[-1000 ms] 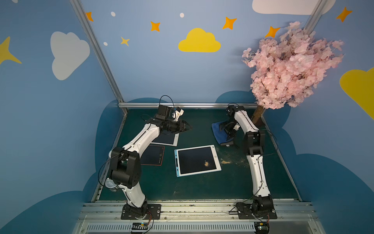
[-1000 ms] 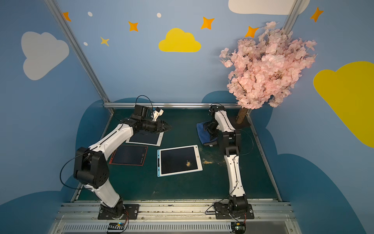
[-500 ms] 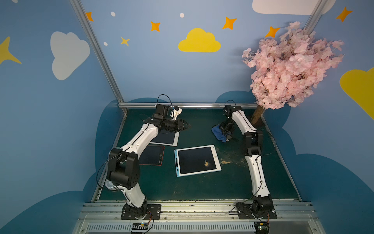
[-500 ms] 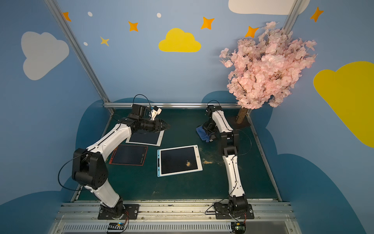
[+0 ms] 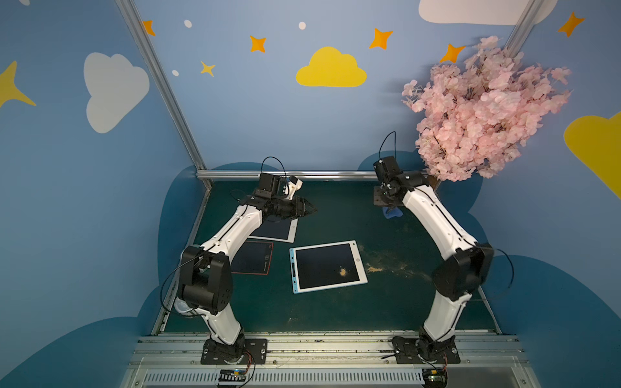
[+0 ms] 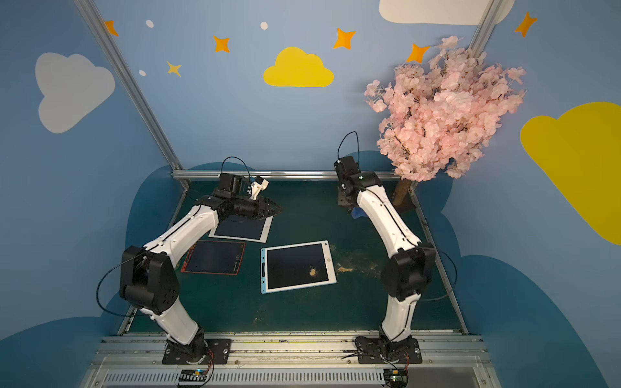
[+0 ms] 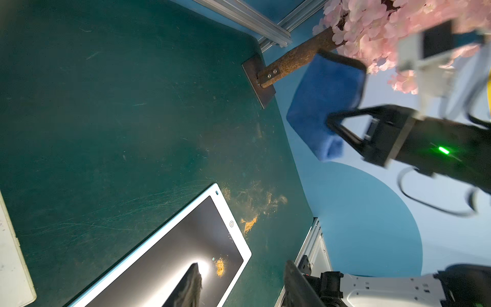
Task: Wipe the drawing tablet
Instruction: Pick up the cleaning item at the center of the board.
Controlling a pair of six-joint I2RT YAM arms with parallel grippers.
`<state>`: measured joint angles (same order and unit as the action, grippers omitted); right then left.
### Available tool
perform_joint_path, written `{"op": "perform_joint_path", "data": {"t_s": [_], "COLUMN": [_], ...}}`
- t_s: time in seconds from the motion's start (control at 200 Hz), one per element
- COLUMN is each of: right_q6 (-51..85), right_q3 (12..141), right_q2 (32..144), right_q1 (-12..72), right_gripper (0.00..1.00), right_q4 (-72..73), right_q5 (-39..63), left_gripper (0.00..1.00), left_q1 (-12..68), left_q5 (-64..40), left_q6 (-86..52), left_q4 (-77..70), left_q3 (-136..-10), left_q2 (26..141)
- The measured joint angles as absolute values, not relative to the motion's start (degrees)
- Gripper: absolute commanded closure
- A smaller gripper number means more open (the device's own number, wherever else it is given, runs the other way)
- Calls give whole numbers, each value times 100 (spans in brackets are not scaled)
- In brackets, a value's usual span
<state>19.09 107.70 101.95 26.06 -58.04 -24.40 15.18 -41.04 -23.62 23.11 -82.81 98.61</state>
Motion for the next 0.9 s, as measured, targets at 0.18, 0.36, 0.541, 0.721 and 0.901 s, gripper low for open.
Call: {"op": "perform_joint_path", "data": {"t_s": [0.18,0.36,0.541,0.721,0.901], "right_q6": [1393,1059,832,659,607], "right_q3": [10084,9666,9332,9258,9260], "right_q2": [9804,9876,9874,9876,9880], "right_q1": [2663,2823,3199,3492,3509], "right_gripper": [100,100,100,100,100], "right_q4": [-5763,-5955,-5924,-5898,-5867], "right_q5": [-2202,-1761,-1216,-801,-589], "left_gripper": [49,50,65,70,65], "left_q1": [1839,2143,2425,2683,2827], "left_q5": [-3343,-2401,-1319,-582,-403], "left_q6": [-2106,-1780,-1549,-1450,-1535], "left_q4": [2703,3507,4431,5085,5347], "left_q3": [-8012,-7736,-7408,-7028,-6713], "left_q2": [9424,8836,8438,8473,8514]}}
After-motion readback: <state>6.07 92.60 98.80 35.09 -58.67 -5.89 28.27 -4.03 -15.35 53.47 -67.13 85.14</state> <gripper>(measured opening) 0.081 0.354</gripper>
